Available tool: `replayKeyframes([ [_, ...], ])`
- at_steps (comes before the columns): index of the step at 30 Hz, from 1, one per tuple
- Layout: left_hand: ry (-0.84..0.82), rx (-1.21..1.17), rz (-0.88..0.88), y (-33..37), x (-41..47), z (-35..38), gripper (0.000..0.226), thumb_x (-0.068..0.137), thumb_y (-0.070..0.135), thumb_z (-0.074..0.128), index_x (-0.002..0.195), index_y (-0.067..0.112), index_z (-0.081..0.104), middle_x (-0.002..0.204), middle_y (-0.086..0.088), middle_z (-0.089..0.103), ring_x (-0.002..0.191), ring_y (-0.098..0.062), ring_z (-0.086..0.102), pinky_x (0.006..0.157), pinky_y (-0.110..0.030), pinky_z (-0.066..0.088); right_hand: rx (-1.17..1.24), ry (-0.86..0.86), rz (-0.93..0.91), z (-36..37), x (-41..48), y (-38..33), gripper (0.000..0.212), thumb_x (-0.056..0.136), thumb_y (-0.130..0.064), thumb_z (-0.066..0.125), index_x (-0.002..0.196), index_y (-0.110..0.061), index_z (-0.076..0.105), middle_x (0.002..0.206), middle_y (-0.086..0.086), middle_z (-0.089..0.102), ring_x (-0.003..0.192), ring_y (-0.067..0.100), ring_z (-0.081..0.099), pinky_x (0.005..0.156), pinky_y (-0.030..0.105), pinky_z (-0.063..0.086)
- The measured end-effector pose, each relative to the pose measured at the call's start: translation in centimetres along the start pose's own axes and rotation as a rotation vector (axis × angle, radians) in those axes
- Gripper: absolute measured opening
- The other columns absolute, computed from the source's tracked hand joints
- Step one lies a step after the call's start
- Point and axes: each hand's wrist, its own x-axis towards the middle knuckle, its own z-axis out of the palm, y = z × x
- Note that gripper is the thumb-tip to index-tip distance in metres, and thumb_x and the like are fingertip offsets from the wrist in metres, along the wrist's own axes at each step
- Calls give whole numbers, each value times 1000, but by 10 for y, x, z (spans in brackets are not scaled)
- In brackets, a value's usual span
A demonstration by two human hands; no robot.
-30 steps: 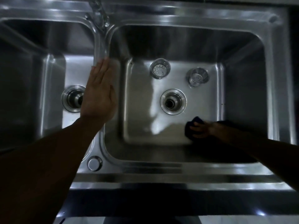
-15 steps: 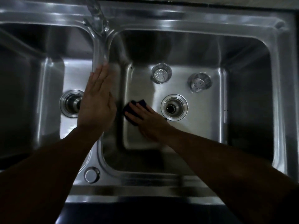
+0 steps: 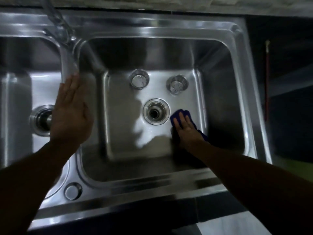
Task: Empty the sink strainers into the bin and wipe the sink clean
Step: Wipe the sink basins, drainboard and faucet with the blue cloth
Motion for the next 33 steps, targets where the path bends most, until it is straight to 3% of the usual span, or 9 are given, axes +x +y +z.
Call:
replayKeyframes([
  [3, -3, 28, 13, 0, 0, 2, 57, 95, 9, 31, 150, -1, 39, 161, -23, 30, 154, -35, 21, 127, -49, 15, 9, -13, 215, 3, 1, 19, 74, 102, -11, 40, 157, -4, -9, 161, 28, -16, 150, 48, -6, 123, 49, 9],
  [9, -2, 27, 38, 2, 3, 2, 57, 94, 9, 31, 149, -2, 41, 161, -24, 29, 153, -36, 22, 127, -50, 16, -37, 3, 271, -28, 43, 55, 113, 84, -19, 75, 156, -1, -11, 161, 28, -14, 150, 48, -5, 124, 50, 5],
  [12, 1, 26, 28, 3, 1, 2, 57, 94, 7, 32, 149, -2, 40, 161, -23, 28, 153, -36, 21, 128, -47, 13, 27, -51, 345, -17, 39, 40, 91, 95, -15, 58, 156, 0, -7, 162, 28, -10, 150, 49, -3, 124, 52, 10],
  [15, 2, 16, 25, 5, 0, 1, 57, 94, 5, 34, 150, -2, 39, 161, -24, 29, 153, -37, 22, 129, -42, 10, 90, -152, 364, -1, 16, 19, 63, 98, -7, 41, 155, 1, 16, 162, 21, 11, 149, 50, 6, 120, 58, 18],
  [19, -14, -8, 41, 5, -1, -1, 55, 96, 8, 32, 150, -4, 37, 160, -27, 28, 152, -39, 23, 128, -48, 13, 297, -178, 339, -19, -15, 3, 45, 91, -18, 59, 133, -7, 52, 137, 15, 53, 128, 36, 52, 101, 39, 48],
  [24, -25, -40, 33, 7, -1, -3, 55, 96, 7, 32, 149, -6, 38, 160, -28, 28, 152, -40, 22, 128, -48, 12, 707, -259, 164, -66, -33, -45, 7, 80, -22, 75, 84, -17, 73, 90, 2, 71, 85, 20, 68, 72, 25, 53],
  [27, -98, -85, -8, 11, -2, -8, 56, 96, 9, 30, 149, -7, 36, 160, -28, 26, 152, -41, 20, 128, -48, 11, 892, -257, -34, -67, -41, -101, 18, 88, -13, 65, 101, -4, 74, 110, 12, 71, 103, 28, 68, 83, 27, 50],
  [29, -203, -115, -5, 10, 0, -18, 61, 94, 14, 32, 151, -6, 33, 162, -27, 23, 153, -41, 17, 128, -50, 11, 922, -219, -128, -72, -47, -124, 27, 85, -17, 65, 111, -18, 74, 118, -2, 66, 106, 18, 64, 89, 25, 49],
  [33, -511, -143, 183, 15, -11, -45, 77, 81, 31, 65, 150, 8, 41, 163, -15, 29, 153, -32, 23, 125, -52, 20, 1235, -115, -92, -90, -70, -129, 33, 72, -21, 73, 99, -38, 68, 96, -17, 71, 82, 5, 71, 71, 22, 58],
])
